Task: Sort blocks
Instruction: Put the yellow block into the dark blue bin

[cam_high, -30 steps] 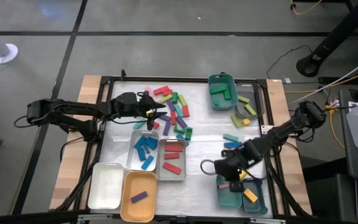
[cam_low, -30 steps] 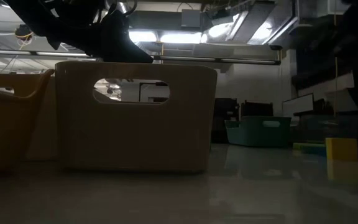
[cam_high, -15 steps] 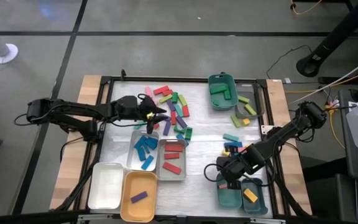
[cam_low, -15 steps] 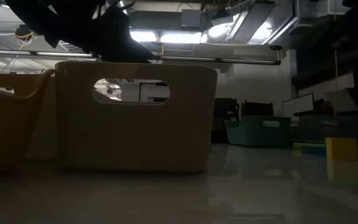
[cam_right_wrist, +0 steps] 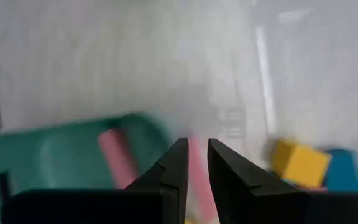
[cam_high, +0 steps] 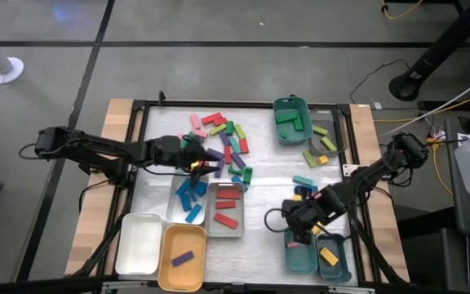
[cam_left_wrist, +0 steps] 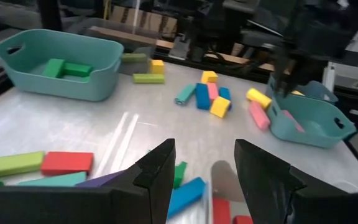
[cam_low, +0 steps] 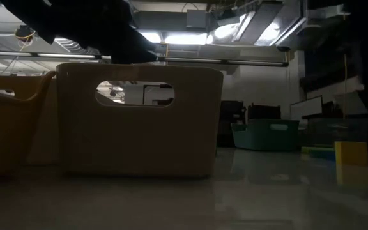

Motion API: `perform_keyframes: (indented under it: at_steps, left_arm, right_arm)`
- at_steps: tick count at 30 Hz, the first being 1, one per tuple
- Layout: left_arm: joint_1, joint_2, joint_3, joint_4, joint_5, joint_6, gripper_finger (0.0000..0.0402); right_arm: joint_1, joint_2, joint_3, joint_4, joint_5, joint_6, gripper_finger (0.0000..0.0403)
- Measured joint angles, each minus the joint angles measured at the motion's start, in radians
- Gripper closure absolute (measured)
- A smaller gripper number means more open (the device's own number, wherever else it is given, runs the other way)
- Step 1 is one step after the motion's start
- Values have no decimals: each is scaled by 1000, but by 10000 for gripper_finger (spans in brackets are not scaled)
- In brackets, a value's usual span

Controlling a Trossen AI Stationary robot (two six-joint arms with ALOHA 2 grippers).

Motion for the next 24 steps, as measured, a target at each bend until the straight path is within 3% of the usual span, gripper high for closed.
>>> perform_keyframes:
  at_steps: [8,18,24]
  left_arm:
    - [-25,0,0,10,0,64,247]
    - [-24,0,0,10,-1,77,247]
    - [-24,0,0,9,-1,77,247]
  right_arm:
    - [-58,0,0,-4,51,-46,331]
    - [-201,0,0,-201,57,-20,199]
    - [-334,1,-49,-225,-46,10,168]
